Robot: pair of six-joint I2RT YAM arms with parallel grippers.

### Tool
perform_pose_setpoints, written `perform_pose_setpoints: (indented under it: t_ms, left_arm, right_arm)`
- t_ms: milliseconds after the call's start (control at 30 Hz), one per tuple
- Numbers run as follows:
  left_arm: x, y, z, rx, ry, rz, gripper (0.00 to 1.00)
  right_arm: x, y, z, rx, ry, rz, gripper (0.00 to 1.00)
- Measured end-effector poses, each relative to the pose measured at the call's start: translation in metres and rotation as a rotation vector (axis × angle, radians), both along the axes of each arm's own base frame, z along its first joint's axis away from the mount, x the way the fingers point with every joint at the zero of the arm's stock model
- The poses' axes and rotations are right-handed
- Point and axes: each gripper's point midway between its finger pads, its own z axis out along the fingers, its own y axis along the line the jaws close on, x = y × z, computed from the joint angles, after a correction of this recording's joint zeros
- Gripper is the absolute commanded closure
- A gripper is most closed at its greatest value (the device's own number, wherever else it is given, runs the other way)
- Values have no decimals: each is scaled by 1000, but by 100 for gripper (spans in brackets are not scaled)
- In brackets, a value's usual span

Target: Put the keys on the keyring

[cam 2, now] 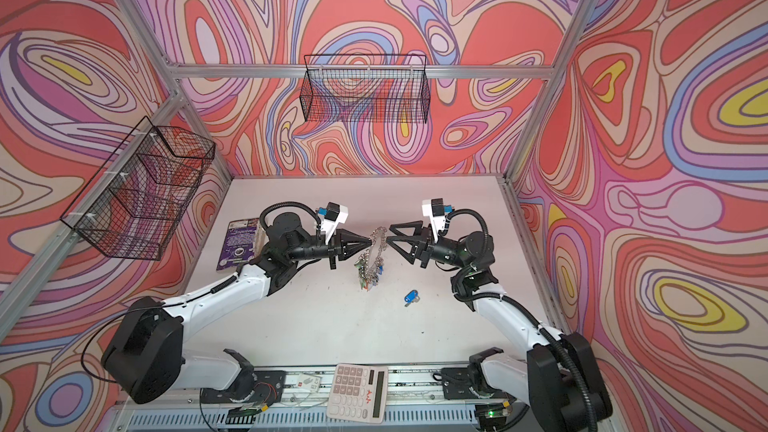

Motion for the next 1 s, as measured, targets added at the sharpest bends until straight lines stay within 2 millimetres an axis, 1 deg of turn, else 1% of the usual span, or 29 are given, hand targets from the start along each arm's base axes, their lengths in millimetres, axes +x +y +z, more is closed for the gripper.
perform_pose_setpoints:
  t_ms: [67, 200, 433, 600, 767, 1000]
  left_arm:
    - [-4, -2, 5, -13, -14, -35, 100]
    - [-7, -6, 14, -28, -36, -87, 100]
    - [-9, -10, 25, -40, -63, -137, 100]
    - [-11, -10, 23, -38, -55, -154, 100]
    - [-11, -12, 18, -31, -35, -170, 100]
    - [-10, -11, 18, -36, -27, -171, 100]
  right_arm:
    - [-5, 2, -1, -4, -1, 26, 50]
    - [-14, 7, 0, -4, -9, 70, 54]
    - [-21, 14, -4, -12, -6, 115, 55]
    - [-17, 18, -13, -24, 20, 123, 58]
    - [-14, 23, -17, -31, 26, 131, 65]
    - [-11, 27, -19, -35, 23, 138, 75]
